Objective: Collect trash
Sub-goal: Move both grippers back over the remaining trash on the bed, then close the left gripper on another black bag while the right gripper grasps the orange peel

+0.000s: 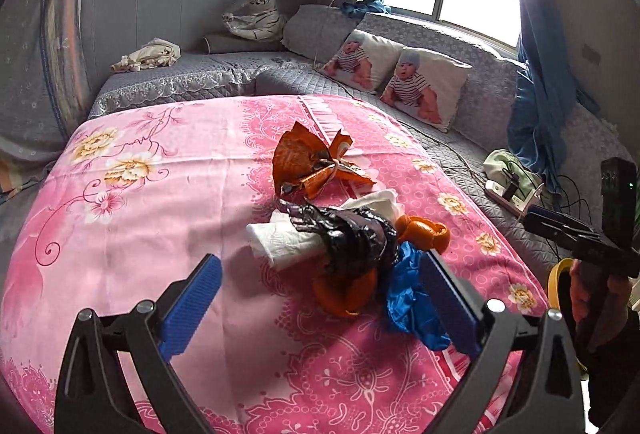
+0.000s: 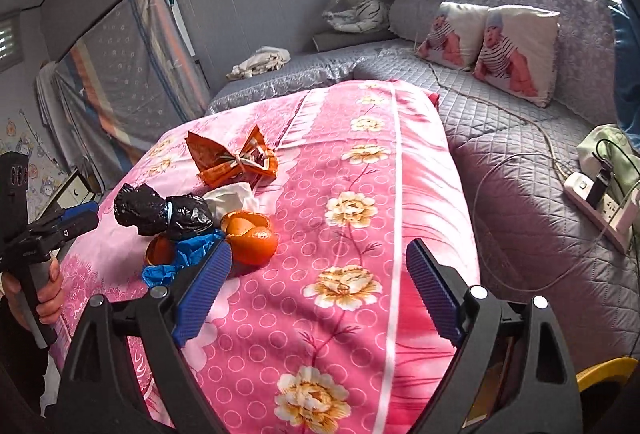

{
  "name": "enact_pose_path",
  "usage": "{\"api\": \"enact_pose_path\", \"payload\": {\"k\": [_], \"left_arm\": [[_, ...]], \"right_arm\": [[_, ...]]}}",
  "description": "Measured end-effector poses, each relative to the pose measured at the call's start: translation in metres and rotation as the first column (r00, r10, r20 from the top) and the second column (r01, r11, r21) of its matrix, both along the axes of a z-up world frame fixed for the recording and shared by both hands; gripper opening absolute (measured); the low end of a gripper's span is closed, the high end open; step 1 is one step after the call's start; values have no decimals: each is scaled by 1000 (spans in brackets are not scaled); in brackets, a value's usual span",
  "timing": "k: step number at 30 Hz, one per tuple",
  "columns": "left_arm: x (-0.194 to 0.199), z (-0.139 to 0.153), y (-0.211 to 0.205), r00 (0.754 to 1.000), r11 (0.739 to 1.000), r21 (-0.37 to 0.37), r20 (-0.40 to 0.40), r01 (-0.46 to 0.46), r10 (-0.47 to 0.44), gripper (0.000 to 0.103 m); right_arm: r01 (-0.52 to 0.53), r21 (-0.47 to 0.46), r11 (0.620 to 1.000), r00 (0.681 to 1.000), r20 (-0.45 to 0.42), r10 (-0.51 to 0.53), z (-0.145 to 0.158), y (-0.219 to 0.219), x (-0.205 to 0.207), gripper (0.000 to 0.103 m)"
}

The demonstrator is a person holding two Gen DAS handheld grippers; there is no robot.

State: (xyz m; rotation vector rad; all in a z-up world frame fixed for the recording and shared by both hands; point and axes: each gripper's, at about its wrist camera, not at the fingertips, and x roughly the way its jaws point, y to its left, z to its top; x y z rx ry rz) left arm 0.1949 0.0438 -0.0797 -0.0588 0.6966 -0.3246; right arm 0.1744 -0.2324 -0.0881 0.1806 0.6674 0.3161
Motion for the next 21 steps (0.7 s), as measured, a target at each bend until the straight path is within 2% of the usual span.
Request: {"api": "enact_pose_path", "payload": {"k": [4,8,10,21], "left_arm": [[5,-11,6,1000,1000,-9,-13,-7,7,95],[12,-13,13,999,997,-74,-32,13,-15,95],[15,-12,12,999,996,-82,-36,19,-22,95],[37,-11,-7,997,995,-82,-53,52,-56,95]], "right_arm": [[-34,-42,999,999,-31,33,-10,25,20,85],[-61,-58,996,997,-44,58,-14,44,31,85],[-75,-56,996,996,-52,72,-15,49,35,85],[-139,-70,988,986,-103,131,-24,69,51,71]]}}
